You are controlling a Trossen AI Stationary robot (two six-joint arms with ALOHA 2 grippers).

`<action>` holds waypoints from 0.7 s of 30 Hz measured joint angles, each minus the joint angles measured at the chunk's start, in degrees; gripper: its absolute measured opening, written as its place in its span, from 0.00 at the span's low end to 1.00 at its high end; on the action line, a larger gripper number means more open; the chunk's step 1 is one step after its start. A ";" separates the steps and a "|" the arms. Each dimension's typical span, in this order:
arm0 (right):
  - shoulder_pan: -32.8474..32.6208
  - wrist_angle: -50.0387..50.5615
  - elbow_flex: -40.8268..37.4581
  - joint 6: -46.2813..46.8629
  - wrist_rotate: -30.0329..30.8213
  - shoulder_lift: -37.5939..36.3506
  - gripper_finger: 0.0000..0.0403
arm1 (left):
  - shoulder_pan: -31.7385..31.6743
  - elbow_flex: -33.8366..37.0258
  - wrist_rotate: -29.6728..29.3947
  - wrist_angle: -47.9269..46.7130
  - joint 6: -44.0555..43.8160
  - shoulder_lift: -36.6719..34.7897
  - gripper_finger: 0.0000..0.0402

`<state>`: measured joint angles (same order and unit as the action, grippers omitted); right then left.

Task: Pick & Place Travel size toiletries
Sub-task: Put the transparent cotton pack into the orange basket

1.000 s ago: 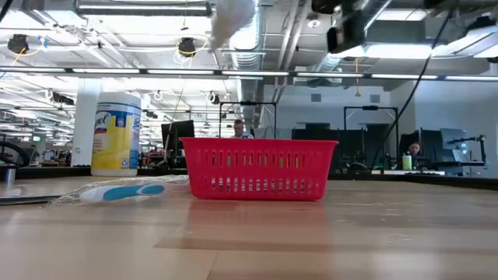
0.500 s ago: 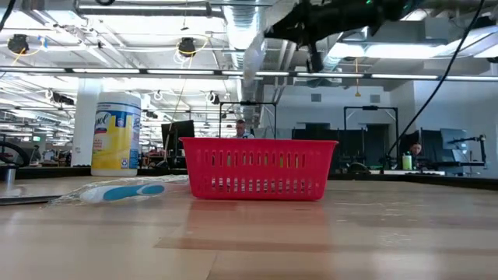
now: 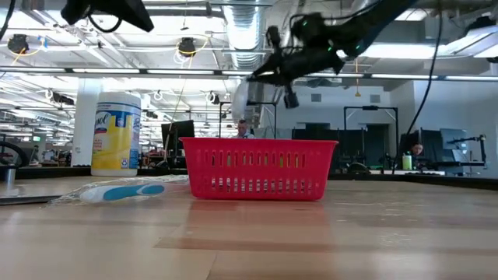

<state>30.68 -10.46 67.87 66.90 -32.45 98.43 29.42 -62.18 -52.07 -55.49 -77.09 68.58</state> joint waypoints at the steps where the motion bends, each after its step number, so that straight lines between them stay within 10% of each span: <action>1: 0.43 -0.02 0.98 -0.02 -1.23 1.50 0.00 | -0.74 0.40 0.00 0.26 0.25 -0.21 0.00; 21: 7.83 10.29 6.32 -6.31 1.25 8.77 0.00 | -8.86 0.93 0.74 3.12 14.45 -1.86 0.00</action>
<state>38.51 -0.18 74.19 60.59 -31.20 107.20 20.57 -61.25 -51.33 -52.36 -62.65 66.72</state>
